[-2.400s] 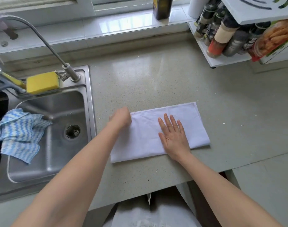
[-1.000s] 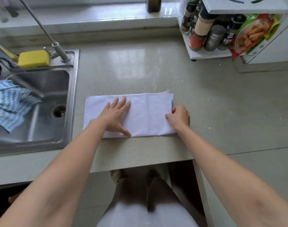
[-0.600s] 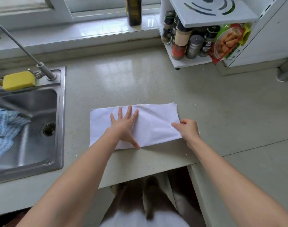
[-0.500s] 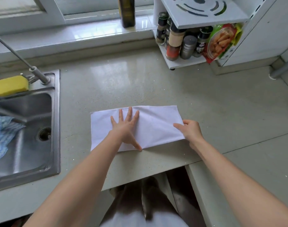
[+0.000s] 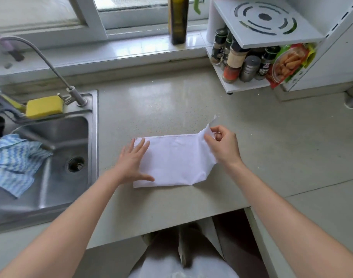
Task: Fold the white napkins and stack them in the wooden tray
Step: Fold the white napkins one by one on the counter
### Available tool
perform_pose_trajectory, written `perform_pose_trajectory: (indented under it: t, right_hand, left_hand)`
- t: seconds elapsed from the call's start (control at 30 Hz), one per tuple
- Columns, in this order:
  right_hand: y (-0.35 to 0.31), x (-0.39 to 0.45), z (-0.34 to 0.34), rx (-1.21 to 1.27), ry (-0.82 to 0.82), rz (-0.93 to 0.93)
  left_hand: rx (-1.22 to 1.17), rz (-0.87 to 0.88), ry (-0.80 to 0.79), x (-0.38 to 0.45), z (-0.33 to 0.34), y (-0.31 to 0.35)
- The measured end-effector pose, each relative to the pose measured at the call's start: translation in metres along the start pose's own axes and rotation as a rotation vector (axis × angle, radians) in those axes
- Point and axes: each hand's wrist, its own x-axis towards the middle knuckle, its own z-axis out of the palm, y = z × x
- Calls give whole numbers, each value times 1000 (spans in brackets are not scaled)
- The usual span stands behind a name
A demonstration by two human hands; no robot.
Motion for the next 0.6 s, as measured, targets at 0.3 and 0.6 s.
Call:
perform_pose_trajectory:
  t: [0.3,0.6]
  right_hand:
    - [-4,-18,124,-262,-173,-88]
    - [10,-42,181,-588,-412,-121]
  left_hand:
    - [67,12,-17,-9,17,-32]
    - [-28,123,-27,-19,9,-60]
